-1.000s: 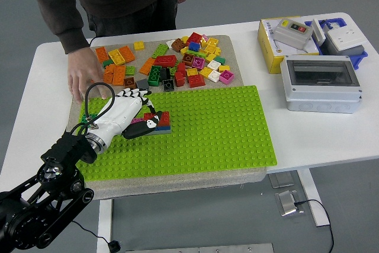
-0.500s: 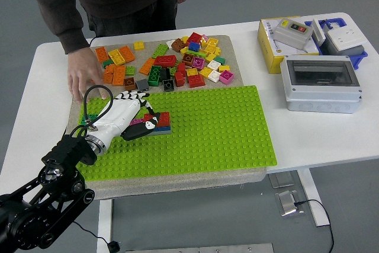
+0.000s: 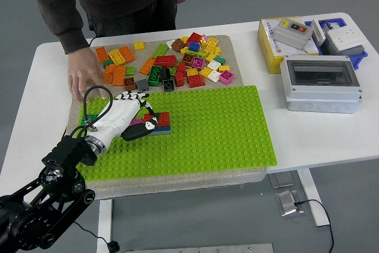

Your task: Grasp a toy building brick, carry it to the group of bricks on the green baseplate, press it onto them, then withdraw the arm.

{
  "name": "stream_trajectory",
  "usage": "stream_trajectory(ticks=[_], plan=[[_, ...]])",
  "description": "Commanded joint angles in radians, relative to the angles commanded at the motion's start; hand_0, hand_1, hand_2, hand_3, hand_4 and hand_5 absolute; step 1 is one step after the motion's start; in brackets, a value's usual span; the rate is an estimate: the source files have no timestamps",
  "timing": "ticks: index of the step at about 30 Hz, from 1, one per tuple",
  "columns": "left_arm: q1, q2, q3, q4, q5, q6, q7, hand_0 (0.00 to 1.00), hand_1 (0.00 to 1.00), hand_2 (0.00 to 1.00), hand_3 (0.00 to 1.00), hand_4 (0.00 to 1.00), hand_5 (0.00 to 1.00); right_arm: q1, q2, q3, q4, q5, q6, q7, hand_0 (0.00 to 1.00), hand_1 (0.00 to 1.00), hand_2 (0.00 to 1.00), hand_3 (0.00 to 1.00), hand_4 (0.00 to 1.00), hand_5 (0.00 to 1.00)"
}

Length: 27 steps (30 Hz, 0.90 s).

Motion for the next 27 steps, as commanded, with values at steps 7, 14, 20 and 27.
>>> stream_trajectory(ticks=[7,14,20,27], plan=[[0.007,-0.007,-0.004,0.018,0.004,0.008,-0.006,0.985,0.953,0.922,0.599,0.552,0.881,-0.001,0.001,-0.003,0.000,0.002,0.000,0.000,0.635,0.628,0.619,0.618,0.439,0.729],[0.019,-0.013,-0.014,0.012,0.011,0.019,-0.010,0.982,0.951,0.922,0.604,0.554,0.875,-0.003,0.002,-0.003,0.000,0.003,-0.001,0.000,0.636,0.628,0.619,0.618,0.439,0.729],[0.038,-0.019,-0.027,0.001,0.016,0.031,-0.013,0.982,0.950,0.922,0.622,0.556,0.872,-0.005,0.002,-0.005,0.000,0.004,-0.001,-0.001,0.636,0.628,0.621,0.617,0.439,0.730],[0.051,-0.016,-0.039,-0.032,0.026,0.044,-0.017,0.981,0.950,0.922,0.640,0.555,0.869,-0.004,0.002,-0.007,0.000,0.006,-0.001,-0.001,0.636,0.628,0.621,0.617,0.439,0.729]])
